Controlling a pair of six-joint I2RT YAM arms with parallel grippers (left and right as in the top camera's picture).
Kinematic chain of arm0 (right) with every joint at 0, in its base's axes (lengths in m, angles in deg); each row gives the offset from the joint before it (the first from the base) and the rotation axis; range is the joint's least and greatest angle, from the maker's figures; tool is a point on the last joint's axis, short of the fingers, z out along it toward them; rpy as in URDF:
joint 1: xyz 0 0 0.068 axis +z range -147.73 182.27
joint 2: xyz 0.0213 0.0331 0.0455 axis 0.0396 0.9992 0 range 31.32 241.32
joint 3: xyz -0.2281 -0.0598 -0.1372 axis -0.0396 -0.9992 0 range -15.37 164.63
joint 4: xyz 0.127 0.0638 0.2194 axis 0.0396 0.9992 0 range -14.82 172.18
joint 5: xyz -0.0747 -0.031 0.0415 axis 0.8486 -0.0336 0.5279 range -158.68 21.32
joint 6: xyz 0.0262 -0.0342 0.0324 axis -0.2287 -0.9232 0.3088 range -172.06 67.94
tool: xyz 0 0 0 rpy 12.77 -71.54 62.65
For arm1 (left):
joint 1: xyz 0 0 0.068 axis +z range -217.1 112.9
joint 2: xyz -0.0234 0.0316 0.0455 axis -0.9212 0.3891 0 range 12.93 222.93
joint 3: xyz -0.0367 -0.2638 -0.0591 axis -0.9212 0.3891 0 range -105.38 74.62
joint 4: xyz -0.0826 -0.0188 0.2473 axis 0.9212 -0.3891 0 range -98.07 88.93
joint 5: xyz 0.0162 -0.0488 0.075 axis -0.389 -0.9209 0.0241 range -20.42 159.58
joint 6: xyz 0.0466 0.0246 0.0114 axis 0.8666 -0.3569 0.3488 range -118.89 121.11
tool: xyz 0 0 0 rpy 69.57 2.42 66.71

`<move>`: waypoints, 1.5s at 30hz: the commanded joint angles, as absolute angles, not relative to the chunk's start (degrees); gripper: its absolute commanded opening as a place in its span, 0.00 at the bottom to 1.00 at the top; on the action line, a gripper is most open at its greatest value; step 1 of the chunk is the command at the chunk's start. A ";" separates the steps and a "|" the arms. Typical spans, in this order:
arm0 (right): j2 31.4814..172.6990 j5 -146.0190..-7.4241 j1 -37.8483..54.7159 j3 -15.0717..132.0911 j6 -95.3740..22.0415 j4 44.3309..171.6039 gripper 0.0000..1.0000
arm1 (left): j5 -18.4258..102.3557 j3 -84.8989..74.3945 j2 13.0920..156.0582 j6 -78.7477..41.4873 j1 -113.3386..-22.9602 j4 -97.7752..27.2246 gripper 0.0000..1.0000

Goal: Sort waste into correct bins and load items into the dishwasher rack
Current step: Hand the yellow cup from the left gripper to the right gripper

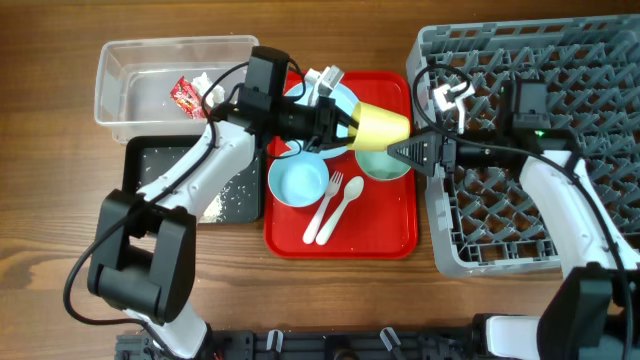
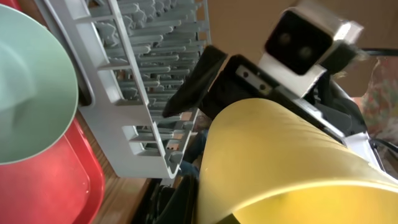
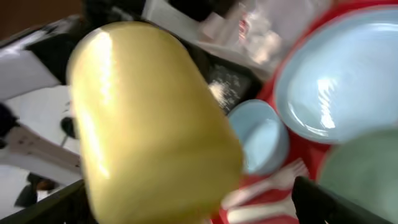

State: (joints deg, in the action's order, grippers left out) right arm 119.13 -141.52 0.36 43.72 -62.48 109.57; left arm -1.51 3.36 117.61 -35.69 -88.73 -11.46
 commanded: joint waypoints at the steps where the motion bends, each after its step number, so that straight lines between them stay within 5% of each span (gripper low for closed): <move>1: 119.61 -151.20 2.70 44.62 -61.04 104.46 1.00 | -3.67 3.14 117.72 -35.84 -89.89 -11.31 0.04; 9: 119.61 -150.96 6.65 44.62 -51.55 95.78 0.87 | -3.50 3.14 117.72 -36.30 -89.80 -11.11 0.04; 18: 119.61 -146.37 6.54 44.62 -50.35 94.58 0.86 | -4.79 3.14 117.72 -37.11 -83.53 -10.65 0.04; 31: 119.61 -148.45 6.91 44.62 -50.37 90.86 0.82 | -5.40 3.14 117.72 -37.53 -86.87 -9.91 0.04; 45: 119.61 -148.40 7.35 44.62 -50.35 89.51 0.58 | -5.40 3.14 117.72 -41.39 -87.35 -5.98 0.04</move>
State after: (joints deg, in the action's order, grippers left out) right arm 119.19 -146.17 6.59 43.83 -50.11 90.10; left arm -6.21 3.38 117.61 -40.24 -86.87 -6.13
